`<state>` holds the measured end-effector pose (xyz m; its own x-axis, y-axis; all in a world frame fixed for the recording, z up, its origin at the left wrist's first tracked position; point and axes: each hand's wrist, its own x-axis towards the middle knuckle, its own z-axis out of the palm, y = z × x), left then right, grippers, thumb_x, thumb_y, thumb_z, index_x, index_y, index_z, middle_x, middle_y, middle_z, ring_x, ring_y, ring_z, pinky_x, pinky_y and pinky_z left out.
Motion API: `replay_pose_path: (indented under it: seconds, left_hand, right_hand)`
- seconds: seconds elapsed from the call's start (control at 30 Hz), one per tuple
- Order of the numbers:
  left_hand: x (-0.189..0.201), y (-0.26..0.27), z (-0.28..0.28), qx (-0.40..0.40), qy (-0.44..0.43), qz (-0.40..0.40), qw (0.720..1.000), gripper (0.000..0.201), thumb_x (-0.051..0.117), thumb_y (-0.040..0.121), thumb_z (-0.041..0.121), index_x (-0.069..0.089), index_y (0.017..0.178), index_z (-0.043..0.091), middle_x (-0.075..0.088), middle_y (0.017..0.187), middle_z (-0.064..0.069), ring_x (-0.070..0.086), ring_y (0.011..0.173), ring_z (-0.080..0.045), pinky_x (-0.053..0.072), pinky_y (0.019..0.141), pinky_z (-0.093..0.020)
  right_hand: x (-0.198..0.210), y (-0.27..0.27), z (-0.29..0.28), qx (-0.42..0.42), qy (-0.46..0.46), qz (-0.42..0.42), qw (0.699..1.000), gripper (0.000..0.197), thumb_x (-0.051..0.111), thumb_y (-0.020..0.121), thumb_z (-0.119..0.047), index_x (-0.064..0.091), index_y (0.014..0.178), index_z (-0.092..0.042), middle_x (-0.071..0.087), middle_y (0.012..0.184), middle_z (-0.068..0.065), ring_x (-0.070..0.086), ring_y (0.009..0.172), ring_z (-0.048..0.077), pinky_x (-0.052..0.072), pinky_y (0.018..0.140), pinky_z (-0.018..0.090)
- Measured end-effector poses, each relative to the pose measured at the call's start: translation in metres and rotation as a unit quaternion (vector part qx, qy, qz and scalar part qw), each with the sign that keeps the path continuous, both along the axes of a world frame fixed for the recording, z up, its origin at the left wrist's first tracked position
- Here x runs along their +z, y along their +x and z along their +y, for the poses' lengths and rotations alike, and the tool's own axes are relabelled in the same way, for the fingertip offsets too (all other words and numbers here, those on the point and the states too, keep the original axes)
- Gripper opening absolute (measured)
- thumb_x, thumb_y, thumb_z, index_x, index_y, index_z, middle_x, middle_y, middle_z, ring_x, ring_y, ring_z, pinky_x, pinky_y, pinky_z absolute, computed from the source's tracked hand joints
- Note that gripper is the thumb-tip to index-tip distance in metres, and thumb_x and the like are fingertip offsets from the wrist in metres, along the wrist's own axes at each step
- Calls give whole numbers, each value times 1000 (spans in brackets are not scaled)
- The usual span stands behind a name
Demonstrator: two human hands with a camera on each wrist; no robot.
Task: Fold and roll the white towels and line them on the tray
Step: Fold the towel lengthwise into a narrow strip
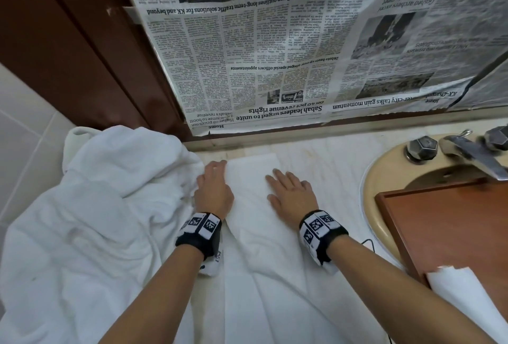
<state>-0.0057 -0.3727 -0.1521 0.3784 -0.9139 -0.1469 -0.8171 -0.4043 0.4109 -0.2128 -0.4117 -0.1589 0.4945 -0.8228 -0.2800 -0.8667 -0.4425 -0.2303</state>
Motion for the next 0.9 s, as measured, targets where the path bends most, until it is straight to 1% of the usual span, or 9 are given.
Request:
replay_pose_path:
  seconds: [0.1,0.2,0.33,0.47,0.57,0.63,0.67,0.8,0.9]
  left_hand:
    - [-11,-5,10,-83,64,-63,993,53,36,102,29,25,153,34,15,162,16,23,142,-27,30,109,-50]
    - [-13,-9,7,-109,105,-76,986,53,24,105,41,10,156,40,1,163,22,9,149,-28,20,114,-52]
    - [-9,-25,-14,-154,127,-90,976,54,19,104,47,4,156,41,-3,163,23,1,151,-30,18,113,-56]
    - [-7,-42,-43,-147,149,-61,976,54,16,105,44,0,156,42,-6,163,25,-5,151,-30,10,115,-61]
    - [-5,-45,-54,-138,162,-44,976,53,16,106,41,-1,156,42,-7,163,25,-6,152,-29,7,115,-62]
    - [-6,-42,-54,-142,163,-44,975,53,16,105,41,-2,156,42,-7,162,25,-6,152,-29,6,115,-63]
    - [-7,-41,-54,-142,163,-46,975,53,16,105,42,-2,156,43,-8,162,26,-6,152,-29,7,115,-63]
    - [-7,-39,-58,-121,176,-58,975,54,14,105,44,-5,156,42,-11,161,27,-7,152,-29,8,116,-62]
    - [-9,-41,-59,-99,170,-46,979,56,15,104,46,-4,156,41,-10,162,25,-7,152,-31,7,116,-63]
  right_hand:
    - [-5,-8,0,-4,-1,27,1000,56,21,105,-46,7,157,-32,-2,165,-13,5,151,19,16,116,45]
    - [-6,-22,-9,-25,1,54,998,56,15,105,-49,0,157,-34,-7,163,-17,-1,152,18,10,118,48]
    - [-4,-51,-31,-53,9,65,996,56,15,105,-48,0,157,-34,-6,163,-17,-2,152,20,9,117,52]
    - [4,-66,-37,-102,-20,54,993,56,23,106,-41,7,157,-26,-1,165,-11,2,152,20,14,117,50]
    - [7,-62,6,-31,-41,-13,999,55,32,102,-39,28,154,-21,20,163,-4,21,149,23,27,114,48]
    - [1,-62,49,8,-47,-26,999,54,33,96,-39,51,142,-18,43,152,1,46,137,24,46,101,48]
    - [-5,-64,67,13,-33,-22,999,54,33,94,-40,56,138,-17,49,148,1,51,132,23,50,97,47]
    - [-13,-78,79,24,-2,3,1000,59,28,98,-46,55,139,-15,48,149,2,50,133,18,49,97,41]
    - [-10,-91,48,12,-8,36,999,65,11,104,-45,55,139,-14,46,149,1,53,130,17,50,97,47]
